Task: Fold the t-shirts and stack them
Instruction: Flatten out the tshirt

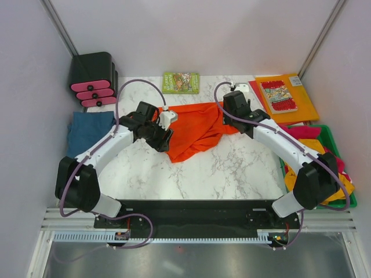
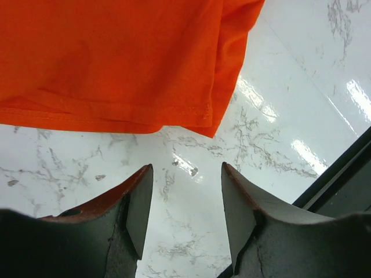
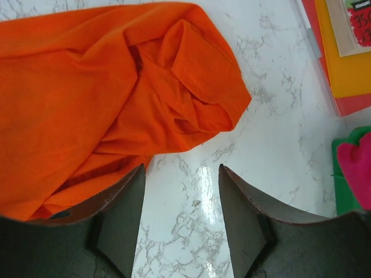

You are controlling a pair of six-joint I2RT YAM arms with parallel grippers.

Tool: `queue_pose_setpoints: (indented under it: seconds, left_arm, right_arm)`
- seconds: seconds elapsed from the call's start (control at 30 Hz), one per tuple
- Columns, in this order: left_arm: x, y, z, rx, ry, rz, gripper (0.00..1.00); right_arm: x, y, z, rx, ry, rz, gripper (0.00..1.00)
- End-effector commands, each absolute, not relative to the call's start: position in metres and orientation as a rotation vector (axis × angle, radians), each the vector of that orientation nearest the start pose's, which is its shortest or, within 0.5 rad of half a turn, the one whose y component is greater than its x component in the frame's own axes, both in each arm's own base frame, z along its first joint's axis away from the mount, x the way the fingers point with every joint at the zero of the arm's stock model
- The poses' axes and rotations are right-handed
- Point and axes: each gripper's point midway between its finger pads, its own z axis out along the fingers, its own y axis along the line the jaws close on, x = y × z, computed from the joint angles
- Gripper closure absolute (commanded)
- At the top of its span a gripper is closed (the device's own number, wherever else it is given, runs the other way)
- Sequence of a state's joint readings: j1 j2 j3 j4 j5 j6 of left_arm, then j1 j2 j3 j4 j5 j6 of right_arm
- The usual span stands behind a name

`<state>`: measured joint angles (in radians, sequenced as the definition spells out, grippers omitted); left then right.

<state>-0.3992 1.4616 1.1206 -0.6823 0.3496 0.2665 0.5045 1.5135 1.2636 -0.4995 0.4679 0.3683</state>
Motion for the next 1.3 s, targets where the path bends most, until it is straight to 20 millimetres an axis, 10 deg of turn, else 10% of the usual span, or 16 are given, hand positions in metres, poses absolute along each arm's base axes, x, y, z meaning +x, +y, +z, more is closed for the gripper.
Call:
queue_pose_setpoints:
  seconds: [0.0, 0.4, 1.27]
  left_arm:
    - [0.274, -0.181, 0.110, 1.038, 2.406, -0.506, 0.43]
    - [0.259, -0.213, 0.069, 1.178, 2.463, -0.501, 0.39]
    - [0.297, -0.222, 0.035, 1.189, 2.497, -0.382, 0.45]
  right_arm:
    - [0.382, 0.146, 0.195, 0.114, 2.176, -0.011, 0.40]
    - [0.374, 0.160, 0.179, 0.097, 2.198, -0.006, 0.41]
    - [0.371, 0.156, 0.166, 0.053, 2.217, -0.053, 0.43]
